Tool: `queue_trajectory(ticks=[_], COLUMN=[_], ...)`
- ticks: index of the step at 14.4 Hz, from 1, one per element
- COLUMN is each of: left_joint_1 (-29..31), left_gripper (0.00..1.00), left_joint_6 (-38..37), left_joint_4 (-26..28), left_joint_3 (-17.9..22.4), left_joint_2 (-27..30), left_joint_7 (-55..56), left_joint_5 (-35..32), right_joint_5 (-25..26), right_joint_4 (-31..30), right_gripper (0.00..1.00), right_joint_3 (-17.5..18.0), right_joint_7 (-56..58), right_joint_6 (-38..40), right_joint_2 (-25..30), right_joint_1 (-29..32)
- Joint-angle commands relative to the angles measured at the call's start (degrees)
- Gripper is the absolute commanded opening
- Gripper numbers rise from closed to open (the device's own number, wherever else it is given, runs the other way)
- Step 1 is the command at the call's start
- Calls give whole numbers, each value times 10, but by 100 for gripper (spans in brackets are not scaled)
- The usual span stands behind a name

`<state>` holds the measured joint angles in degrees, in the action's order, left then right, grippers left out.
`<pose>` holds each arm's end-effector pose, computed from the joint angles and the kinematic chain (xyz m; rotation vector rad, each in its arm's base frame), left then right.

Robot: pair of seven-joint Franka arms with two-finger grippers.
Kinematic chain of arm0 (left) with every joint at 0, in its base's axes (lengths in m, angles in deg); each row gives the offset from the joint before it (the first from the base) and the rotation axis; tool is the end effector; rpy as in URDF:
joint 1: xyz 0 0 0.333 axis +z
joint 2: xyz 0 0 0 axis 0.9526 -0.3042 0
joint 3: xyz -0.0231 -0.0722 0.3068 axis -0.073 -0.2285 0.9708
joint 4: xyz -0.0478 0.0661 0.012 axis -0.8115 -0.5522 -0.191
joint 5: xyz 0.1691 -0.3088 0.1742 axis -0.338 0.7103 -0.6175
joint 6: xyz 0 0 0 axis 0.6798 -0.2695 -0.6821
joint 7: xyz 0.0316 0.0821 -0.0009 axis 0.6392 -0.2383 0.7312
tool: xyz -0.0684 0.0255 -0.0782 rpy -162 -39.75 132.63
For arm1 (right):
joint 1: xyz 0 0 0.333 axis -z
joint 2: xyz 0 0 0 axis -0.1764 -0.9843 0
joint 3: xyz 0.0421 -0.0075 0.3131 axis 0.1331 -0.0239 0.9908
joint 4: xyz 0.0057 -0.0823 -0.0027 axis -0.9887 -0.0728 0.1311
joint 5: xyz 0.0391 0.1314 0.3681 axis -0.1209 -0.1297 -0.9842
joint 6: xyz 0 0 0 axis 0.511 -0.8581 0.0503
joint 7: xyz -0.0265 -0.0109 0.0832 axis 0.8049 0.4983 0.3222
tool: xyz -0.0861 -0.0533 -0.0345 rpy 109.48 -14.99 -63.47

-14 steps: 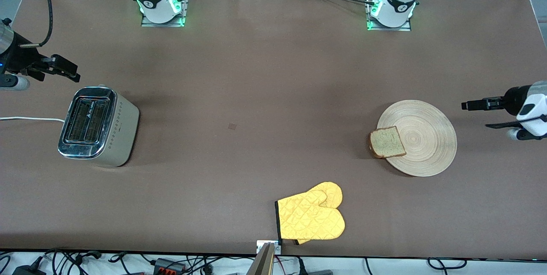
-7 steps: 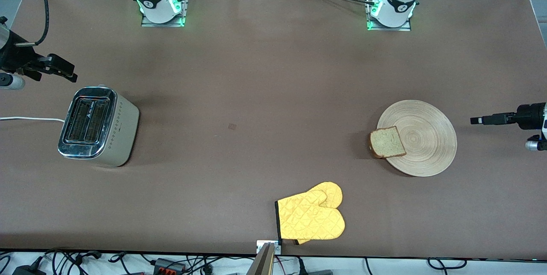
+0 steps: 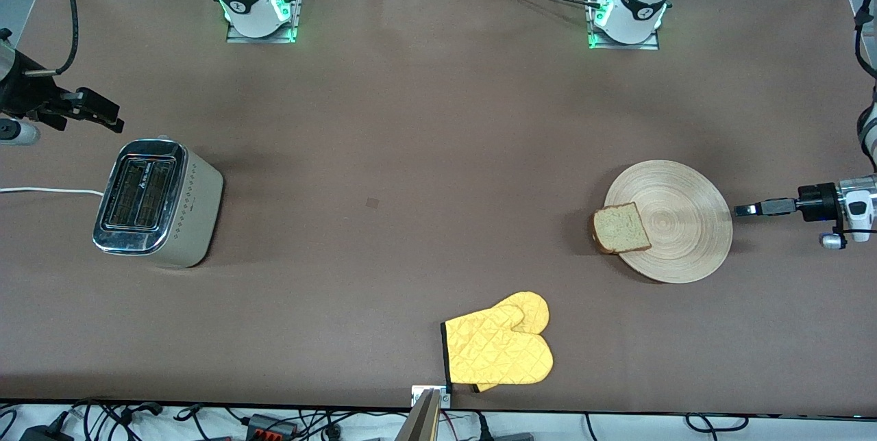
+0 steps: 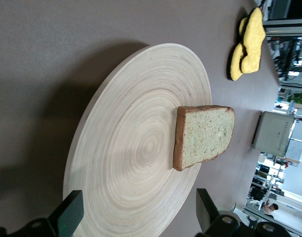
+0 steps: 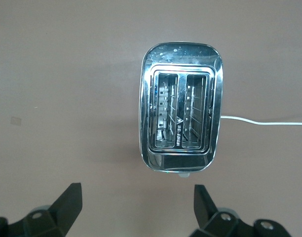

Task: Move plate and put bread in toaster
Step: 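Reach the left gripper down to the rim of the wooden plate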

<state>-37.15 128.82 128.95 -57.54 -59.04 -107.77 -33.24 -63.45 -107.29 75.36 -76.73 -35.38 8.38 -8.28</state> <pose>0.5898 0.2798 0.1889 2.1912 0.2191 -0.1099 0.5564 -0.0232 0.5707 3.1297 -0.0472 -0.0300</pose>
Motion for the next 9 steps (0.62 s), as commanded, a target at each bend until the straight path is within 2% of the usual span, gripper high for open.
queue_trajectory(ticks=[1, 4, 9], left_joint_1=[13, 19, 23], left_gripper=[100, 100, 100], left_joint_6=[2, 4, 2], left_joint_4=[-28, -51, -50], left_joint_3=[-5, -5, -5], left_joint_2=[-25, -49, -73], left_joint_7=[-45, -129, -156], left_joint_5=[18, 21, 59], right_joint_5=[4, 3, 3], right_joint_4=[12, 12, 12], right_gripper=[100, 100, 100], right_joint_3=[1, 1, 1], right_joint_7=[-4, -5, -6], right_joint_6=[8, 8, 8], right_joint_2=[-4, -4, -4], right_joint_1=[2, 2, 2])
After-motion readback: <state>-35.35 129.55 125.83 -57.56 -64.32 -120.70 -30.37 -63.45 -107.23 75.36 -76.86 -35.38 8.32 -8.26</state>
